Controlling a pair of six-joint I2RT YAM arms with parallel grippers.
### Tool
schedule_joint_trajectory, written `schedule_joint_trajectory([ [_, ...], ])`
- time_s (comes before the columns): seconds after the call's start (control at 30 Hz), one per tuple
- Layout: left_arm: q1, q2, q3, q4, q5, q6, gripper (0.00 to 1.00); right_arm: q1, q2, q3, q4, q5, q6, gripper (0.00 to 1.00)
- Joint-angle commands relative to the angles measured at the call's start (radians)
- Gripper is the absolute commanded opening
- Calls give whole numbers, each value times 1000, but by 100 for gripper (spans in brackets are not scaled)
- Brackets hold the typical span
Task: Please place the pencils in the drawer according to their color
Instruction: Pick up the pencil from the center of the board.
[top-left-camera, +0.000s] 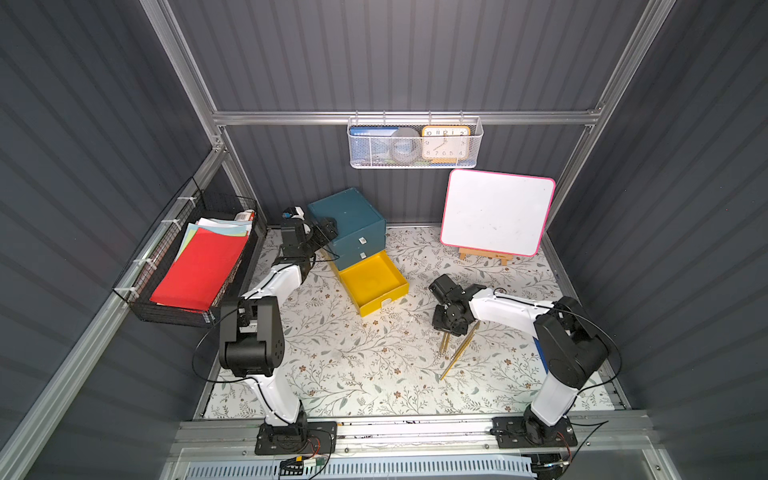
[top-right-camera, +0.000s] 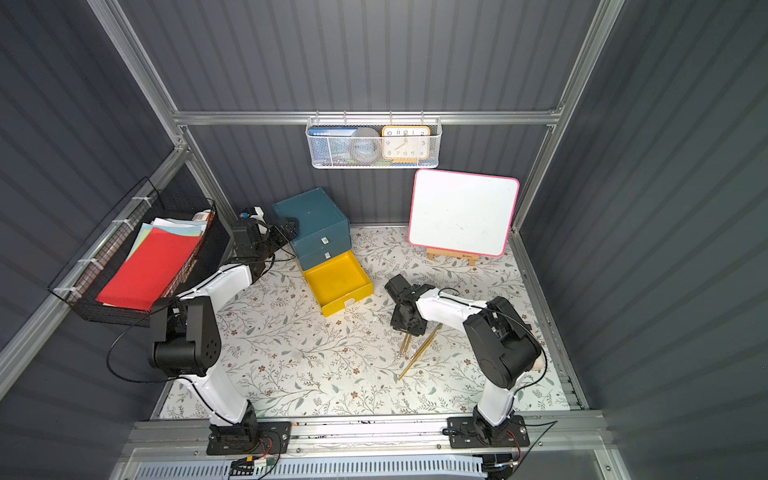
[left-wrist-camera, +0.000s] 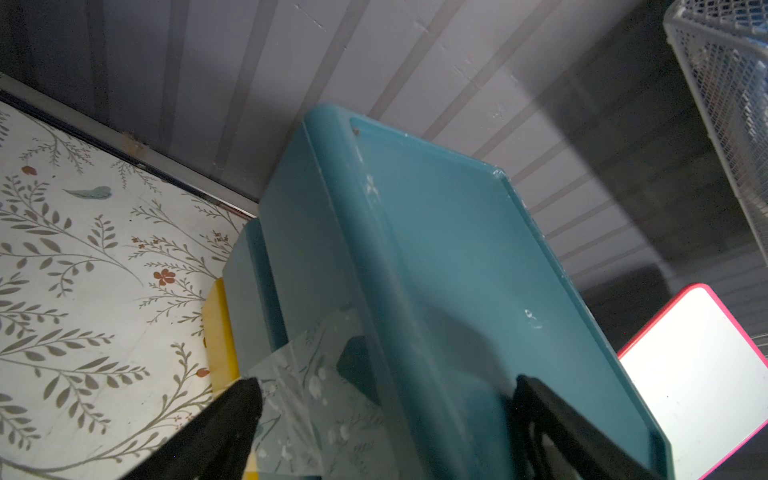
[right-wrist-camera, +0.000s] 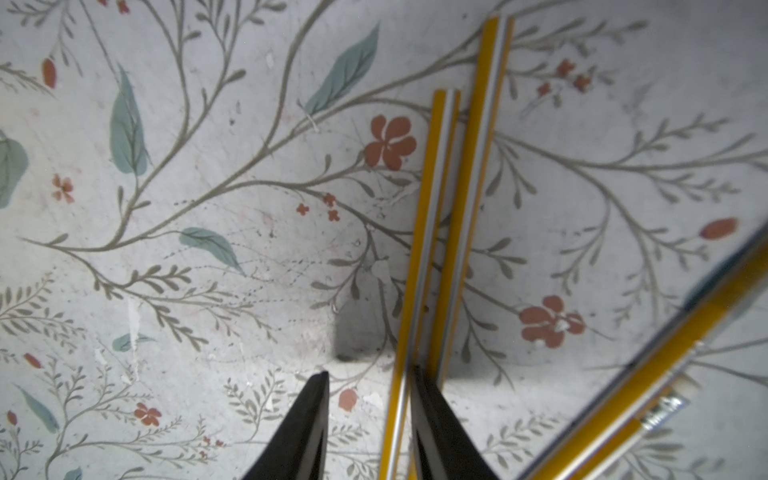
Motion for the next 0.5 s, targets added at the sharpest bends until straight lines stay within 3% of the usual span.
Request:
schedule_joint_trajectory([
  [0.0,-19,2,-23,-83,12,40,100,-9,26,-5,-2,-3,-2,37],
  [0.23,-20,1,-22,-86,10,42,100,-17,44,-15,7,-22,14,34],
  [0.47,-20,4,-17,-88,11,42,100,-21,76,-13,-5,-35,26,25],
])
